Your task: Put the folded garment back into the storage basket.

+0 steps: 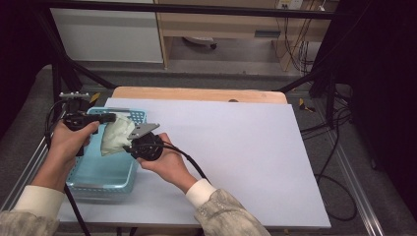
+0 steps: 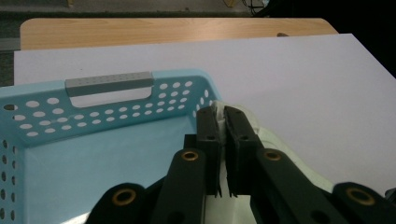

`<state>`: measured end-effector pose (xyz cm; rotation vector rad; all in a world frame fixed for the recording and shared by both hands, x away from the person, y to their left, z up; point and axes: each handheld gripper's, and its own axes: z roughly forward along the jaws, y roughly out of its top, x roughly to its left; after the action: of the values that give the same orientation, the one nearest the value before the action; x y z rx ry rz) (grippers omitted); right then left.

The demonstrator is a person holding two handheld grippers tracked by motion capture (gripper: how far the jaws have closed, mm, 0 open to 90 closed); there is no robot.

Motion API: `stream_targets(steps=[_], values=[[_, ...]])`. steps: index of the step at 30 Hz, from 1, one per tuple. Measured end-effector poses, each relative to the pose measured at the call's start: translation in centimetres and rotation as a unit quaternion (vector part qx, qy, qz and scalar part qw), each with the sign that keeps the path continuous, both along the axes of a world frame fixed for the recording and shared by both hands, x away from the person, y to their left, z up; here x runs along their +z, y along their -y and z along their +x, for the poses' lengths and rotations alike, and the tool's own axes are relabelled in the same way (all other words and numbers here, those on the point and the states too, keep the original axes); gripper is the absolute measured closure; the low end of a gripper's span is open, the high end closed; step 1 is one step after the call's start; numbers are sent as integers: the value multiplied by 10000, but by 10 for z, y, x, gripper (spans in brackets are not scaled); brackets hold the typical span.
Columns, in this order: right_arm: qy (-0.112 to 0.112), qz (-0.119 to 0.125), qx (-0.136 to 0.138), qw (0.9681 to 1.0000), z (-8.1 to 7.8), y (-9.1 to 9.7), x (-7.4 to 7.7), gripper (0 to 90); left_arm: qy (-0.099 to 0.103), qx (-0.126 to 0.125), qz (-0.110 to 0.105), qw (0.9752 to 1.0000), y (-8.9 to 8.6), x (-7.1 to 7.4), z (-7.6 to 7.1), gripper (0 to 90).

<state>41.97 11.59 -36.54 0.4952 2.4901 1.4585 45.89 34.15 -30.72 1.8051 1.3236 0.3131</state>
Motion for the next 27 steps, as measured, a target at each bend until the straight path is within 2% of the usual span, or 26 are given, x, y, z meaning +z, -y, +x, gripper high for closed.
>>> stream_targets(steps=[10,16,17,19,20,23,25,27], values=[[-53,-30,12,10000,5,-17,-6,819,-71,101,94,9999,-8,-5,4,856],[-134,-90,76,9998,8,-25,-12,804,-134,213,75,9997,-13,-11,8,843],[-162,-132,89,9997,7,-28,-13,770,-144,255,91,9995,-13,-13,8,798],[-237,-182,72,9995,6,-31,-15,609,-72,470,173,9987,-14,-14,9,650],[-232,-255,39,9994,4,-31,-14,556,-9,498,147,9987,-15,-14,8,610],[-197,-370,-22,9991,0,-26,-11,419,117,534,203,9983,-14,-10,4,565],[-96,-355,-146,9992,-2,-20,-6,356,165,521,234,9982,-13,-8,1,561],[-27,-311,-252,9992,-4,-12,0,329,287,581,324,9974,-10,-5,-4,543]])
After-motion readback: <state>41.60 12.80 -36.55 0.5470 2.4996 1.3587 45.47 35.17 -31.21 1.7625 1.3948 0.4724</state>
